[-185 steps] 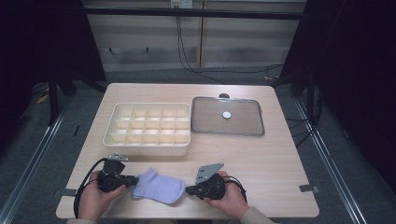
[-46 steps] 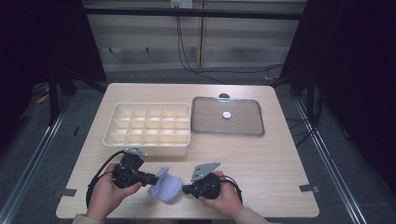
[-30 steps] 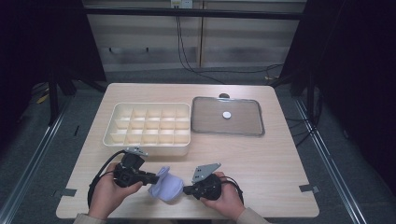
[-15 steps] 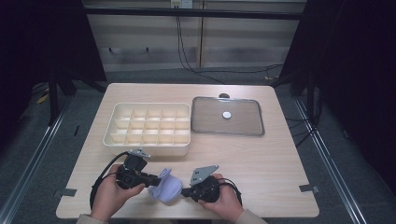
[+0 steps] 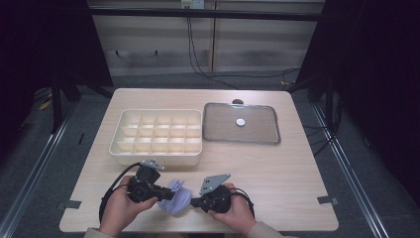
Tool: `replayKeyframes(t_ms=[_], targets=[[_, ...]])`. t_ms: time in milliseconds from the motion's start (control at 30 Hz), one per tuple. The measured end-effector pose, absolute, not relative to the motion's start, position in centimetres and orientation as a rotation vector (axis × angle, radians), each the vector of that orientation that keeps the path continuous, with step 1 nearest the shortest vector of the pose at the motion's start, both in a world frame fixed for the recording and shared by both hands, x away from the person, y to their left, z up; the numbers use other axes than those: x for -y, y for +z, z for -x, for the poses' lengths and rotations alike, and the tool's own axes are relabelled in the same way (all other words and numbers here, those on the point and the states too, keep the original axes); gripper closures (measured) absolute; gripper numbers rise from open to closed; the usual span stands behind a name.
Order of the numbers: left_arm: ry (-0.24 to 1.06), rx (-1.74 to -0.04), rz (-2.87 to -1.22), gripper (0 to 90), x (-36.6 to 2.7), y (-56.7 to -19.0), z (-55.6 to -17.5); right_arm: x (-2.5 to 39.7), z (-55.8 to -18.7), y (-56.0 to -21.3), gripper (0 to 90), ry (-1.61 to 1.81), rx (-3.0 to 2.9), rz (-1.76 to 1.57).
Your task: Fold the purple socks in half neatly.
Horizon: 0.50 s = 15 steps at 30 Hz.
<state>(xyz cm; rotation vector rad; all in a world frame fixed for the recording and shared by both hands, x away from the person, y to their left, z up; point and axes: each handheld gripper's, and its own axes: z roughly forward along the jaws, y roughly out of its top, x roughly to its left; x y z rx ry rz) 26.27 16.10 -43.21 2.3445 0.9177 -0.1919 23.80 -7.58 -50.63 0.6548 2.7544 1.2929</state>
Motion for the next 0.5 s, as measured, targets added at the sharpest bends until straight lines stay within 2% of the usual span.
replayKeyframes(t_ms=[500], targets=[[-0.212, -0.911, -2.354, 82.5, -15.33, -43.76, -26.11, 7.48, -23.9, -50.64, 89.8, 1.293, -2.754, -0.657]])
